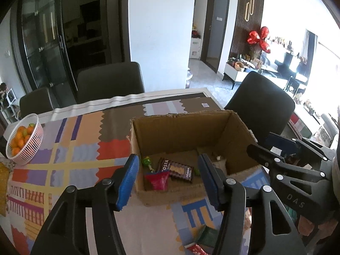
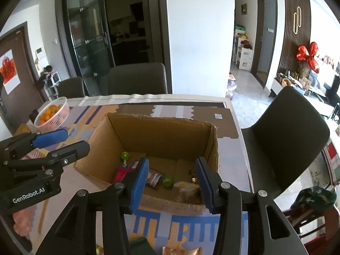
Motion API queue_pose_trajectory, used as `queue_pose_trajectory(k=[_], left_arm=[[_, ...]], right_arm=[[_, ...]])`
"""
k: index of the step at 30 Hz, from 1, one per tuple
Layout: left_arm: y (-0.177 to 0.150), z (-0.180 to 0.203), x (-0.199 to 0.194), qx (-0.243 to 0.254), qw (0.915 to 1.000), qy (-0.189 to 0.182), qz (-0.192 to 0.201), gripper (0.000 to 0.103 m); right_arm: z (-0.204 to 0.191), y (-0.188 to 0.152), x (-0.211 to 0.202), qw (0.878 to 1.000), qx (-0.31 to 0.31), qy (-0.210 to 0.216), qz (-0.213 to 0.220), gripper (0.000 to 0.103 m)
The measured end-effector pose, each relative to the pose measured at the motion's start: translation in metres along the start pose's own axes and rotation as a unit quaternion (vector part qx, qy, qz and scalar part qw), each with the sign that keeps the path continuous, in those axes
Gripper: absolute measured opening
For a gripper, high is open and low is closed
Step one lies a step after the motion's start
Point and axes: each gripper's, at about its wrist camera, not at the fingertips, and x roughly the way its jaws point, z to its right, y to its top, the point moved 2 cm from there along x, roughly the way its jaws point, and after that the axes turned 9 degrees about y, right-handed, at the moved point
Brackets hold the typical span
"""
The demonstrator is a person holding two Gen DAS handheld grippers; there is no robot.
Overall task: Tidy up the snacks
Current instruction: 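Move both tools from the box back down to the snacks on the table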
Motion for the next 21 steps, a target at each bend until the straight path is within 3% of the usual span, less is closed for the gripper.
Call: queue_pose_trajectory(k=[12,21], left_arm=[[-0.034,-0.009,-0.054,-0.008,0.9996,-0.009,0.027,0.061],[-0.072,-0.015,-0.075,0.002,0.9994,0.001,0.035,0.062]], right_arm=[[-0.034,-0.026,-0.05,0.998,-0.011,0.028,0.049,0.047],[-0.054,-0.054,-0.064,0.998,-0.023,0.035,0.053,0.047]])
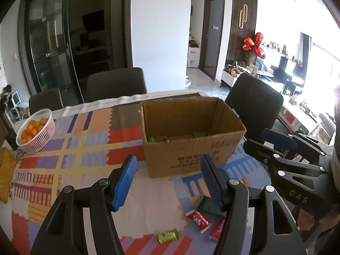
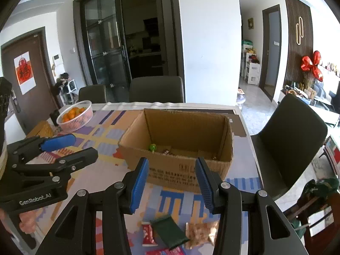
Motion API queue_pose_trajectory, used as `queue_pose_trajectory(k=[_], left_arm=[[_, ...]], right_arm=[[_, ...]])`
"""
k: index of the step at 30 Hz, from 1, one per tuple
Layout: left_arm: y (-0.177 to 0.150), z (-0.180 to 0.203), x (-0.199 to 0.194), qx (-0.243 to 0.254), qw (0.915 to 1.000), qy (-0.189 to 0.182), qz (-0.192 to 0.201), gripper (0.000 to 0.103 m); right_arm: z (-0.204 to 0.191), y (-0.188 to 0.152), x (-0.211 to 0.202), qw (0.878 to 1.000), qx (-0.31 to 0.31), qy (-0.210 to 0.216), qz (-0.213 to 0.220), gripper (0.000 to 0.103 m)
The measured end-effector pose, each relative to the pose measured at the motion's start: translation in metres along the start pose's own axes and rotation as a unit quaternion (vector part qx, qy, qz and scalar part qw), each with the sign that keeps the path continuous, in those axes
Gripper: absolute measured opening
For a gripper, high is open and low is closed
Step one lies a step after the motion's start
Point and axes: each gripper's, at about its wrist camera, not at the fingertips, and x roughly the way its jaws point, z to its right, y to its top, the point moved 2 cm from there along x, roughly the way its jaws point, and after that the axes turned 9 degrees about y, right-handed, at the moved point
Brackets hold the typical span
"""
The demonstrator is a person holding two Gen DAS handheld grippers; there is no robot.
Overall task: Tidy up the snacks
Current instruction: 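Move both tools from the box back down to the snacks on the table, then grasp the green-wrapped candy with the left tool while the right tool grasps the red chocolate bar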
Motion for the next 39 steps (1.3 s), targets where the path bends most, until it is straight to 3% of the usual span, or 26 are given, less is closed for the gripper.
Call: queue_pose_trajectory(k=[22,39], left_arm=[[-0.09,-0.012,-0.003,0.009,0.9989,-0.014,-0.043,0.062],[-0.162,-0.01,0.038,0.102,0.9908,-0.039,-0.079,0.062]], right_arm=[[-0.043,-0.078,0.005,0.998,-0.021,0.036,-0.046,0.047],[-0.055,-0.134,0.046,0.99,-0.024,0.037,-0.134,0.047]])
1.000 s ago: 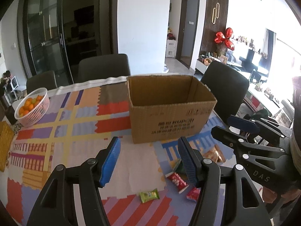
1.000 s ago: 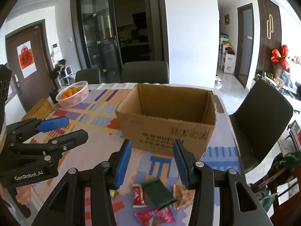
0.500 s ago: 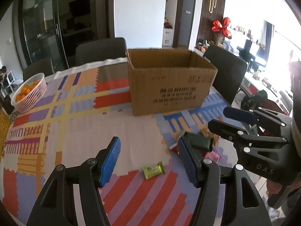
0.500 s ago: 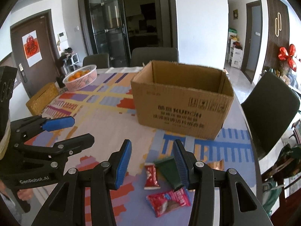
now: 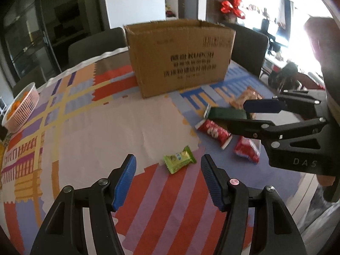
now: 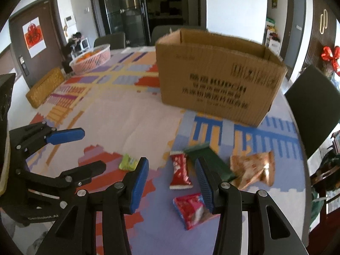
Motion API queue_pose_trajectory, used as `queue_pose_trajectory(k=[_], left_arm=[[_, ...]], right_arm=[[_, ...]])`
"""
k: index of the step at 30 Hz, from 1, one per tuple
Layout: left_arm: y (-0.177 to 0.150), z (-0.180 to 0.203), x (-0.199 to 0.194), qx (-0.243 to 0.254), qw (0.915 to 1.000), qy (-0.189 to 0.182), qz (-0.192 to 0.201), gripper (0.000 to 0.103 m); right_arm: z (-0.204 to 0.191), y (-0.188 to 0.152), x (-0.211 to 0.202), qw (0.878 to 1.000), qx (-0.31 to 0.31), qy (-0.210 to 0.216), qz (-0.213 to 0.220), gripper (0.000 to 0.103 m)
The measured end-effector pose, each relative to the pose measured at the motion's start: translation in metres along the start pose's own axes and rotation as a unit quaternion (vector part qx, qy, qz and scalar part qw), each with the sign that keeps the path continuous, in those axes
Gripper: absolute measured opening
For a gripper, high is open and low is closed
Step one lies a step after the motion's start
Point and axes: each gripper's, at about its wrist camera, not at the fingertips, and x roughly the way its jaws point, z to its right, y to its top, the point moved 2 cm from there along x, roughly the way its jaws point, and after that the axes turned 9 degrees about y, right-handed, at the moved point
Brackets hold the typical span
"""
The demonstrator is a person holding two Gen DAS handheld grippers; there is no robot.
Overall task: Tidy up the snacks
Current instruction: 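Grasp the green-wrapped candy with the left tool while the right tool grasps the red chocolate bar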
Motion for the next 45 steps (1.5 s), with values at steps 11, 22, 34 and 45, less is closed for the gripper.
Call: queue_pose_trajectory(k=[11,22,34,45], left_arm=[[-0.009,0.004,0.045,0.039,0.9981,-0.037,-0.03,0.062],[-0.001,0.007,0.069,0.035,0.9968,-0.06,-0.041,0.062],[0.0,0.004,0.076,-0.014,0.9934,-0.101,-0.051,0.031],[0.003,-0.002,0.08,-0.059,0.9892,-0.124,-0.052,0.017]], right_arm=[[0.002,-0.01,0.04,0.999,0.0,-0.006,-0.047,0.046],[0.014,-0.014,0.062,0.997,0.022,-0.004,-0.075,0.043],[0.019,-0.01,0.081,0.996,0.031,0.0,-0.086,0.036],[0.018,-0.006,0.094,0.995,0.035,-0.003,-0.091,0.033]])
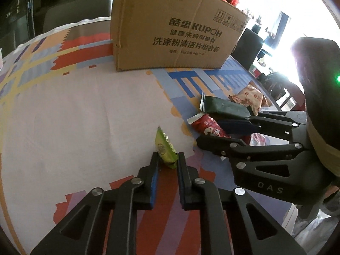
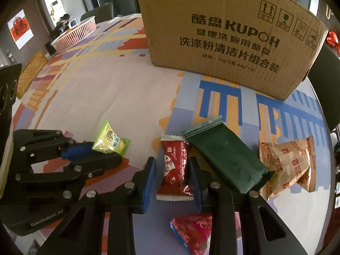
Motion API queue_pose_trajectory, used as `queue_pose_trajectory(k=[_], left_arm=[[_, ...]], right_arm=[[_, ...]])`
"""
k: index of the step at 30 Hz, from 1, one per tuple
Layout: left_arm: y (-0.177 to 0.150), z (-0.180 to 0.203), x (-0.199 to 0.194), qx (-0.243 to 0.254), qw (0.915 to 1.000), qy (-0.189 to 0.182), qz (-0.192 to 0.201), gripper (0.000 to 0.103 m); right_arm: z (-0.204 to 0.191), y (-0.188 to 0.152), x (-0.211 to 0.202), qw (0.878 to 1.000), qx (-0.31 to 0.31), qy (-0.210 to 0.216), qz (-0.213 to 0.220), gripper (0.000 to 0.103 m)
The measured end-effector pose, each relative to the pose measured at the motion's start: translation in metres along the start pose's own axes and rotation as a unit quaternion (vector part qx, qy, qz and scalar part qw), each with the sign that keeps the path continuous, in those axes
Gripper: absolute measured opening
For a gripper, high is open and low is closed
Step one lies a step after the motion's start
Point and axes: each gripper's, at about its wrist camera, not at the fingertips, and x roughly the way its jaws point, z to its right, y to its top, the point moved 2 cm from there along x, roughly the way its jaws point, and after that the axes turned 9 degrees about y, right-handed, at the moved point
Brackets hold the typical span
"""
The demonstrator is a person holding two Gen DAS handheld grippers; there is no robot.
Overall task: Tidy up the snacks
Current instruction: 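Grasp the green-wrapped candy with the left tool while the right tool grasps the red chocolate bar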
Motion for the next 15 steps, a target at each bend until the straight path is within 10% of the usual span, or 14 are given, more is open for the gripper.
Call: queue_pose_trajectory(k=[7,15], left_arm=[[0.007,-0.004,-0.002,-0.017,0.9998,0.002,0.013,0.031],[0.012,-0.002,-0.002,-0.024,0.9996,0.008,0.013,0.014]], right_arm=[[0.0,0.003,0.003,1.0,-0.002,-0.009,0.006,0.025],[0.003,0.002,0.001,1.0,0.005,-0.001,0.01,0.022]])
